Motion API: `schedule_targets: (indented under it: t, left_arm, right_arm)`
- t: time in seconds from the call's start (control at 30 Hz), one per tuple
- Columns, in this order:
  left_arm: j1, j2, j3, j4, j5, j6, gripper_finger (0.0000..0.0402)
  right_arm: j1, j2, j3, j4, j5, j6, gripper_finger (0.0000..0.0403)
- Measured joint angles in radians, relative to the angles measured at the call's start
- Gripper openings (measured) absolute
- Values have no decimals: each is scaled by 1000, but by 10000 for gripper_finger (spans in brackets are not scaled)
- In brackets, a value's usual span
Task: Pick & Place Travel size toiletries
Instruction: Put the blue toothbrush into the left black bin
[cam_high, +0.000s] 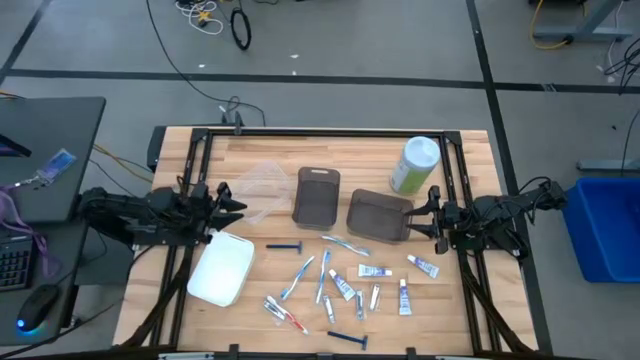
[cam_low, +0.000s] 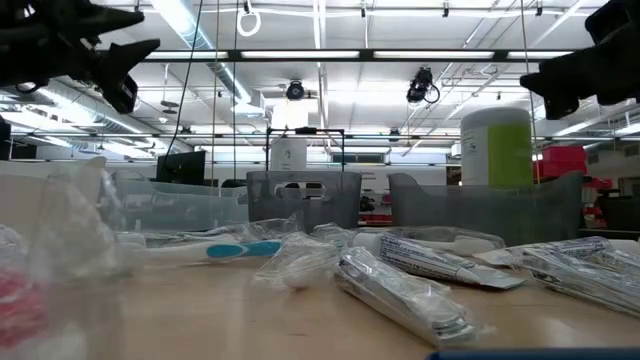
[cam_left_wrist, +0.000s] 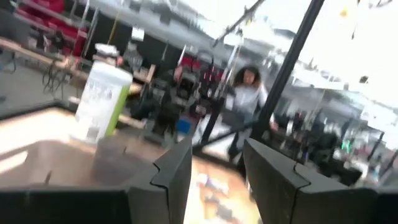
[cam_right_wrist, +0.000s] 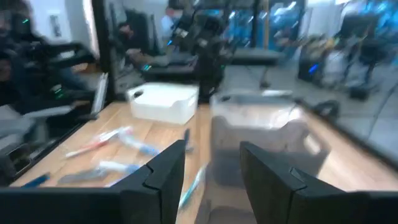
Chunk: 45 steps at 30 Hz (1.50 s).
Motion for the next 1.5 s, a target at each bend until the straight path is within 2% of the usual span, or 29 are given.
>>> schedule_targets:
  t: [0.1,0.2,0.27,0.37,0.43,0.5,0.6,0.8,1.03,1.13,1.3,1.37,1.43,1.5]
  left_arm:
    - [0,49,0,113,-5,16,153]
    - [0,125,23,169,-4,45,153]
    - [0,196,61,186,1,48,153]
    - [0,323,137,192,6,75,153]
    - [0,421,194,188,16,122,153]
    - [-1,515,257,188,22,169,153]
    - [-8,639,354,163,33,219,153]
    - [-49,849,545,-52,-24,228,153]
    - [-118,1071,683,-162,-44,216,153]
    - [-150,1150,709,-176,-44,140,153]
    - [-195,1297,711,-176,-16,69,153]
    - [-207,1362,711,-161,9,-6,153]
    - [-223,1421,711,-147,35,-88,153]
    - [-244,1477,712,-143,43,-141,153]
  right_arm:
    - [-6,0,0,156,126,-87,169]
    - [-15,1,0,297,175,-198,173]
    - [-23,11,0,425,141,-275,174]
    - [-36,54,0,628,-12,-366,177]
    - [-44,102,2,696,-100,-390,178]
    - [-49,170,24,676,-110,-342,180]
    - [-60,309,72,601,-56,-246,181]
    - [-73,640,237,581,-65,-196,178]
    - [-73,951,469,344,-69,-100,179]
    - [-73,1056,513,319,-142,-42,181]
    - [-55,1214,513,312,-367,-7,183]
    - [-35,1272,513,315,-447,19,181]
    - [-10,1323,512,342,-475,18,179]
    - [13,1357,512,384,-453,11,179]
